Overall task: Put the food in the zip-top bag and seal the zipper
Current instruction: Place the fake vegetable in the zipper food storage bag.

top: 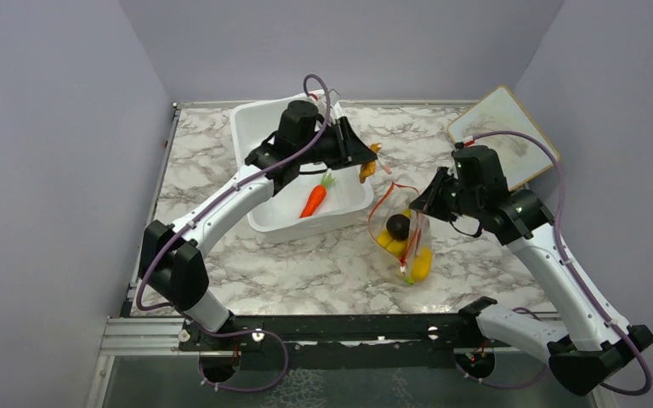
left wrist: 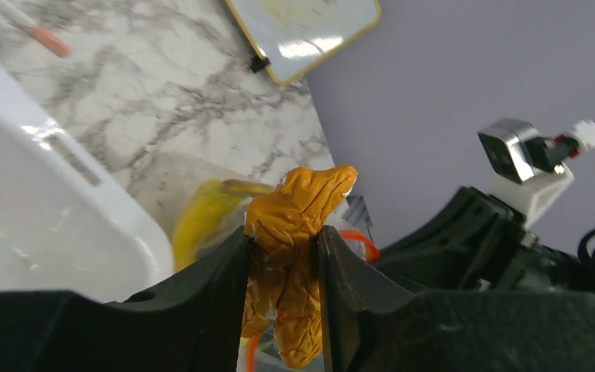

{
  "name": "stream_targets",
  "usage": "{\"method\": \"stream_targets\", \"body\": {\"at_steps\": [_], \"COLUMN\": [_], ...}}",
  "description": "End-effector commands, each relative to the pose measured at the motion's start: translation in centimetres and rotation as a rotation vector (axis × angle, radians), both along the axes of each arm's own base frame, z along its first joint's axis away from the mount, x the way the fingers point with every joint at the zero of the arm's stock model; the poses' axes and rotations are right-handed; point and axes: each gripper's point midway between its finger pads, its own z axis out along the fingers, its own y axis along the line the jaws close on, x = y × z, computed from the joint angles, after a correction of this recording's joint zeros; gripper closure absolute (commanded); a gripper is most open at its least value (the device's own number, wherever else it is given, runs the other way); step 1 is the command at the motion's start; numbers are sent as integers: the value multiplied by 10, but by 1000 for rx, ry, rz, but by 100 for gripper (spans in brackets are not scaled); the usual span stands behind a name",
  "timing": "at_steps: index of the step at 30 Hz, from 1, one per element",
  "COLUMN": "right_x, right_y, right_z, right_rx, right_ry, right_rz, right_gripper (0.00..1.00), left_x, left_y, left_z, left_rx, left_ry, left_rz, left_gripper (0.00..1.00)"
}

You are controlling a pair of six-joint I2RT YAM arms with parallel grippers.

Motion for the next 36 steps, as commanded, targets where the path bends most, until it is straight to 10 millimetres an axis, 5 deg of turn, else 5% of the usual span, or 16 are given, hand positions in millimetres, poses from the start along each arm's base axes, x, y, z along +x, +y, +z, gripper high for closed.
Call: {"method": "stream_targets", "body": {"at_steps": [1,5,11,24,36], "right_x": [13,15,16,16,18], "right_y": [2,5,1,1,5], "right_z": [20,19,23,31,28], "right_rx": [33,56,60,83,87], "right_ry": [-65,-65,-83,-117,-108], "right_rz": [-37,-42,-70,-77,-62], "right_gripper": [99,99,99,99,99], "left_x": [-38,-54,-75,-84,-89], "left_y": [-34,-47,-57,-68,-71], "left_z": [22,30,-2,-27,-30], "left_rx": [-113,-157,-156,-100,-78], "left_ry": [13,28,118,192,189], "left_rz": [-124,-157,-183,-230,-256], "left_gripper": [67,67,67,64,45]}}
